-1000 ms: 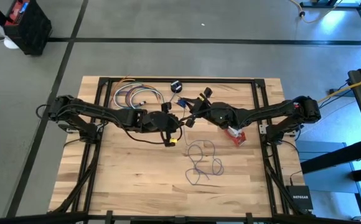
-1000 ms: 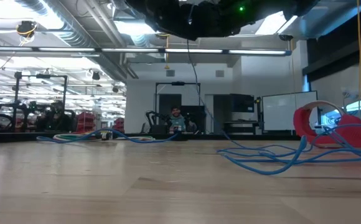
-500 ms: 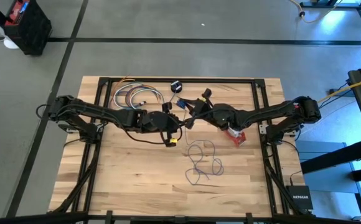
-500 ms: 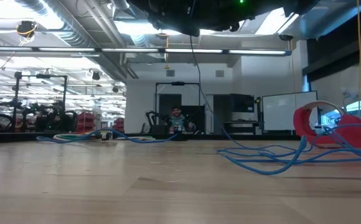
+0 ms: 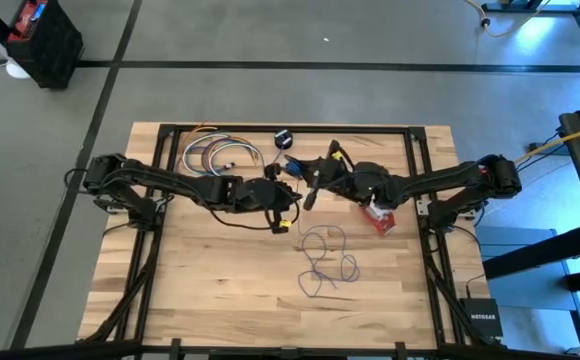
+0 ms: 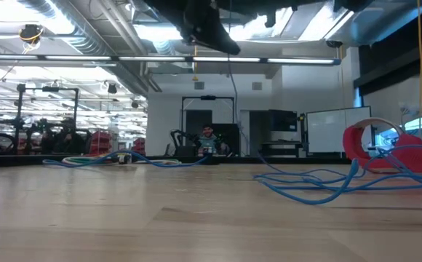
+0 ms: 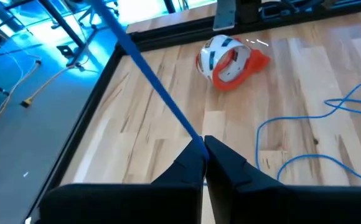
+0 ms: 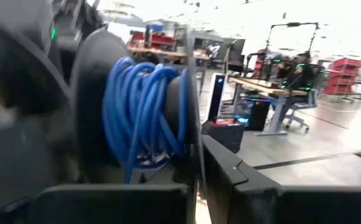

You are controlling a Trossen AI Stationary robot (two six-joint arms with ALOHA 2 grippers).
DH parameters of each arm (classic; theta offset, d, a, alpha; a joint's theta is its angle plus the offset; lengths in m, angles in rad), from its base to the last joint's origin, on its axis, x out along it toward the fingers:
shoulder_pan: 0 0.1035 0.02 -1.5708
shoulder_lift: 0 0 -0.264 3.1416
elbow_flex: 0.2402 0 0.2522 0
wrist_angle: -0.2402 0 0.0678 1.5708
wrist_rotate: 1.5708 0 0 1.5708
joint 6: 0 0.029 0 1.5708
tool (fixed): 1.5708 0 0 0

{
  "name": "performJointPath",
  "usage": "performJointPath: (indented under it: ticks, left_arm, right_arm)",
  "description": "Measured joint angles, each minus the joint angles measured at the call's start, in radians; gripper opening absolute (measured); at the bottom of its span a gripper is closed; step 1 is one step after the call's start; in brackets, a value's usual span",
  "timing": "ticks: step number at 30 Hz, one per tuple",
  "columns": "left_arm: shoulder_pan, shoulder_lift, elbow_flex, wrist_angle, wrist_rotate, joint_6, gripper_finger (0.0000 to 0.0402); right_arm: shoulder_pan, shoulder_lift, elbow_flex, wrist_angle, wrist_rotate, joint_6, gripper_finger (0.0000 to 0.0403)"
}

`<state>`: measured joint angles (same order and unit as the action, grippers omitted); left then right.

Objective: Coil cords
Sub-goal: Coil the blue wire onto the spool

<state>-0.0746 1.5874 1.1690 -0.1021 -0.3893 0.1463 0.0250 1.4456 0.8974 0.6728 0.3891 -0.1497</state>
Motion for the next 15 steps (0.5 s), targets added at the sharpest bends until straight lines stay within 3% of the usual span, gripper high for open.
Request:
performJointPath:
  ticks: [15]
  left_arm:
    - [0.004, -0.012, 0.001, -0.021, 0.005, 0.010, 0.0000]
  right_arm:
    - [0.040, -0.042, -0.001, -0.032, -0.040, -0.003, 0.0019]
